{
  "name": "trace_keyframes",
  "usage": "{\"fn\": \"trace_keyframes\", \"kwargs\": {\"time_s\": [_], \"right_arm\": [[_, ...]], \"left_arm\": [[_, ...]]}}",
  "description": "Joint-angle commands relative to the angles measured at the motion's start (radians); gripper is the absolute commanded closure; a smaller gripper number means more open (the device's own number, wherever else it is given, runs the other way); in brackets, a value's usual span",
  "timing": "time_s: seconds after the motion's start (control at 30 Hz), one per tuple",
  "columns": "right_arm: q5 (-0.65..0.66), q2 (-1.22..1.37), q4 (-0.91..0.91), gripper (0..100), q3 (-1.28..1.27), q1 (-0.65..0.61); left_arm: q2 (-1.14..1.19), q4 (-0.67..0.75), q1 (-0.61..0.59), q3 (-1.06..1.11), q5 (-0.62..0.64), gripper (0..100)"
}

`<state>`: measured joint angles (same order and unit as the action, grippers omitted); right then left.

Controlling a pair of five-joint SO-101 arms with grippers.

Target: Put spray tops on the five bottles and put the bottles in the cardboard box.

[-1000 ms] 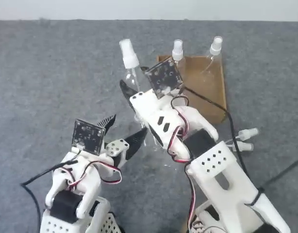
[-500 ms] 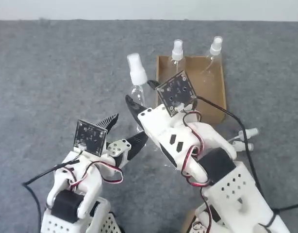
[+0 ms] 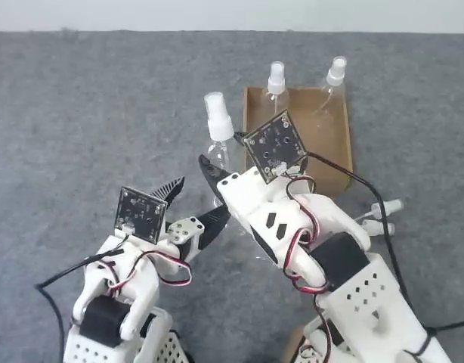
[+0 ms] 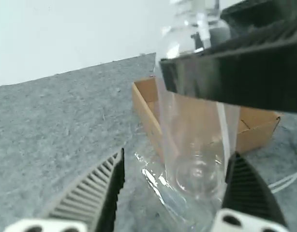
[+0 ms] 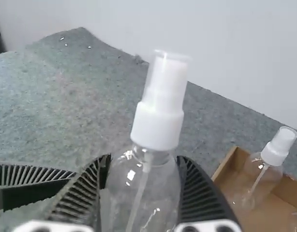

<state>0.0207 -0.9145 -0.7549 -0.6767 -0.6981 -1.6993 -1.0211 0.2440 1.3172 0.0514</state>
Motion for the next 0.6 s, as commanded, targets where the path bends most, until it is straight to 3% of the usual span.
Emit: {"fn": "trace_keyframes", "kwargs": {"time_s": [0.0, 0.23, 0.5, 0.57], "right_arm": [[0.008, -0.036, 0.004, 99.2, 0.017, 0.091], [0.101, 0.013, 0.139, 99.2, 0.015, 0.246], [0.095, 0.305, 0.437, 99.2, 0.011, 0.346], [0.094, 0.383, 0.501, 99.2, 0.009, 0.36]], "left_arm": [[0.012, 0.021, -0.003, -0.005, -0.003, 69], [0.006, 0.023, -0.009, 0.004, -0.006, 73], [0.008, 0.14, -0.259, 0.033, 0.002, 100], [0.012, 0.16, -0.281, 0.051, 0.005, 99]]}}
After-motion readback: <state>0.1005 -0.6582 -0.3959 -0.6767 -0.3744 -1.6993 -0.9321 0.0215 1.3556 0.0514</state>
